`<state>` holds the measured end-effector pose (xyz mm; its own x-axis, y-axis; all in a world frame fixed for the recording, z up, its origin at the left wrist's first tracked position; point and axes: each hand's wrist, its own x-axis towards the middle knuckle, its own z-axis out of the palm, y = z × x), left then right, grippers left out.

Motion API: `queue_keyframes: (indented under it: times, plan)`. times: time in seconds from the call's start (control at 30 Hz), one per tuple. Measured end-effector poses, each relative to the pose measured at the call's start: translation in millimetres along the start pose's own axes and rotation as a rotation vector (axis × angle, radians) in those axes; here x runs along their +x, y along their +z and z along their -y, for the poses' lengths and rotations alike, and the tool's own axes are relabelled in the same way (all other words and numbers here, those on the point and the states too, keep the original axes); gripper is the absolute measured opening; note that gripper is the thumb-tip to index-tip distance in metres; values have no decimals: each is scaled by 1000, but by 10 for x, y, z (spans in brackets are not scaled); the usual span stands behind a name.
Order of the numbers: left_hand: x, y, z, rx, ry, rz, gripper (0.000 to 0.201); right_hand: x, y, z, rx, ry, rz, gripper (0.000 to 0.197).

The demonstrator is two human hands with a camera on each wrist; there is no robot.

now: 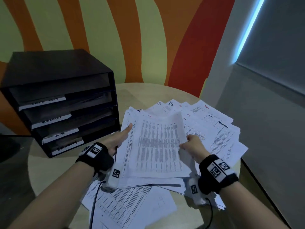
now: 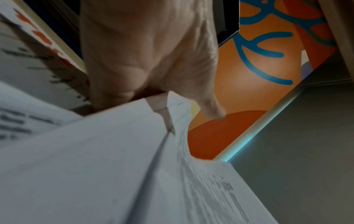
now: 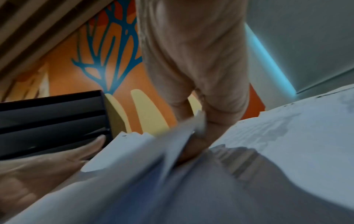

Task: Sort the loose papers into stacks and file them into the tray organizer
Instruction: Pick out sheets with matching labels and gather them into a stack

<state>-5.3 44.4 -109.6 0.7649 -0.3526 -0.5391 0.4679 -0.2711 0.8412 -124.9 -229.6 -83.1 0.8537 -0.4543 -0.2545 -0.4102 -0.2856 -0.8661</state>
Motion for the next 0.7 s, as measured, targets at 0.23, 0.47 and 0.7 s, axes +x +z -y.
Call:
queue_keyframes:
  times: [0.23, 0.47, 0.7]
  plan:
    - [-75, 160, 35, -20, 200, -77, 42, 82, 159, 102, -50, -40, 58, 63]
    - [-653, 227, -555, -157, 584, -78, 33, 1, -66, 486, 343, -128, 134, 18]
    - [-1041, 240, -974, -141, 947, -48, 36, -314, -120, 891, 435, -578, -51, 21]
